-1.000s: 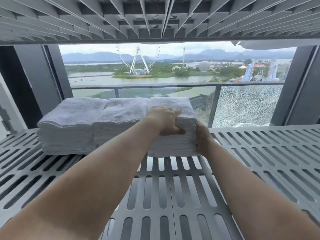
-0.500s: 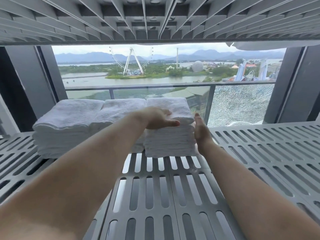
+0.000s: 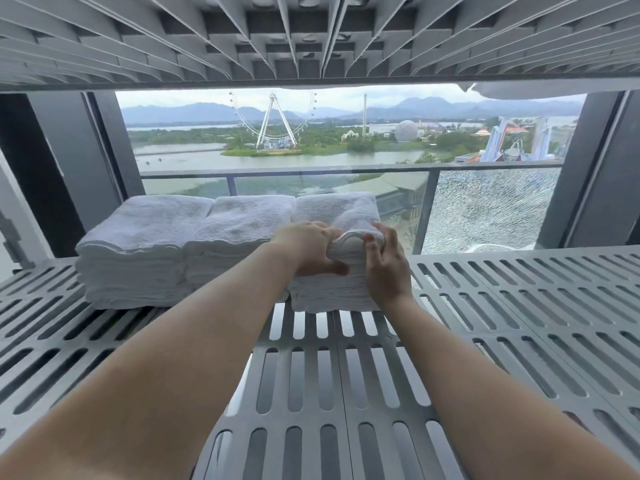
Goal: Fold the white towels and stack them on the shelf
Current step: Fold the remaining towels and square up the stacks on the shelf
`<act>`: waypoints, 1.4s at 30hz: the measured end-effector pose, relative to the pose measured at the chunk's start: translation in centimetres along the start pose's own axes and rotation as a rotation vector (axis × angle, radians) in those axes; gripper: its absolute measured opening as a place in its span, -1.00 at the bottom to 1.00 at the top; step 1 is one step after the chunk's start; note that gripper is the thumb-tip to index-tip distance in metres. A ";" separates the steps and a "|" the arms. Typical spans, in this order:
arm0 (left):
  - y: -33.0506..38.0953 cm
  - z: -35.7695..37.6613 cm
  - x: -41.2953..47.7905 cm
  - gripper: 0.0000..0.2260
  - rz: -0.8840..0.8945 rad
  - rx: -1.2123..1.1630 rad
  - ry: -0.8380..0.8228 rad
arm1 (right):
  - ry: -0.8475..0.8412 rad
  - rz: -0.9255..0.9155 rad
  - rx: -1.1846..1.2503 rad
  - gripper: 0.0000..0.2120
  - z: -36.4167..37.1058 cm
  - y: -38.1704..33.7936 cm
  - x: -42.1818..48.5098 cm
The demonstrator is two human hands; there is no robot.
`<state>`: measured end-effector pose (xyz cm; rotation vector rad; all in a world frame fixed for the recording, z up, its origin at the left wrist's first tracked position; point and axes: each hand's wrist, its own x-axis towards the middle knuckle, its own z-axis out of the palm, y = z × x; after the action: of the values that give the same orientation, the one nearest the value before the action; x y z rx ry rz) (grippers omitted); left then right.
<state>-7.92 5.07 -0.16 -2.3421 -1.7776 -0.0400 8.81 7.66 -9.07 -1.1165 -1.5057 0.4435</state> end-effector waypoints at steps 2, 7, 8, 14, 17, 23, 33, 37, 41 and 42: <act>-0.1 -0.4 -0.1 -0.19 0.002 -0.013 -0.023 | 0.005 0.012 0.018 -0.65 -0.1 0.0 0.0; -2.8 -1.6 -2.0 -0.36 -0.103 -0.208 0.097 | 0.008 0.036 0.050 -0.64 -0.5 0.3 0.4; -3.7 -1.6 -2.5 -0.41 -0.157 -0.232 0.122 | 0.012 0.042 0.054 -0.64 -0.5 0.4 0.3; -7.1 -0.4 -5.3 -0.28 -0.262 -0.106 -0.062 | 0.041 0.043 0.040 -0.64 0.2 0.3 0.1; -6.7 1.2 -5.8 0.03 -0.220 0.043 -0.060 | 0.058 0.049 0.032 -0.64 0.3 0.3 -0.2; -6.5 2.8 -5.4 0.13 -0.234 0.136 -0.015 | 0.068 0.045 0.013 -0.66 0.2 0.3 -0.4; -6.7 1.9 -6.1 -0.36 -0.130 0.325 0.162 | 0.064 0.055 -0.002 -0.66 0.2 0.3 -0.5; -7.1 1.2 -6.6 -0.38 -0.085 0.317 0.162 | 0.076 0.059 -0.021 -0.67 0.4 0.2 -0.5; -6.8 1.0 -6.3 -0.25 -0.132 0.239 0.040 | 0.084 0.044 -0.034 -0.65 0.6 0.3 -0.6; -6.6 1.2 -6.2 -0.17 -0.147 0.184 -0.004 | 0.082 0.041 -0.035 -0.65 0.6 0.3 -0.7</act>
<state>-16.01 1.08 -1.30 -2.0839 -1.8665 0.1020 8.31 7.39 -9.80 -1.1810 -1.4255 0.3963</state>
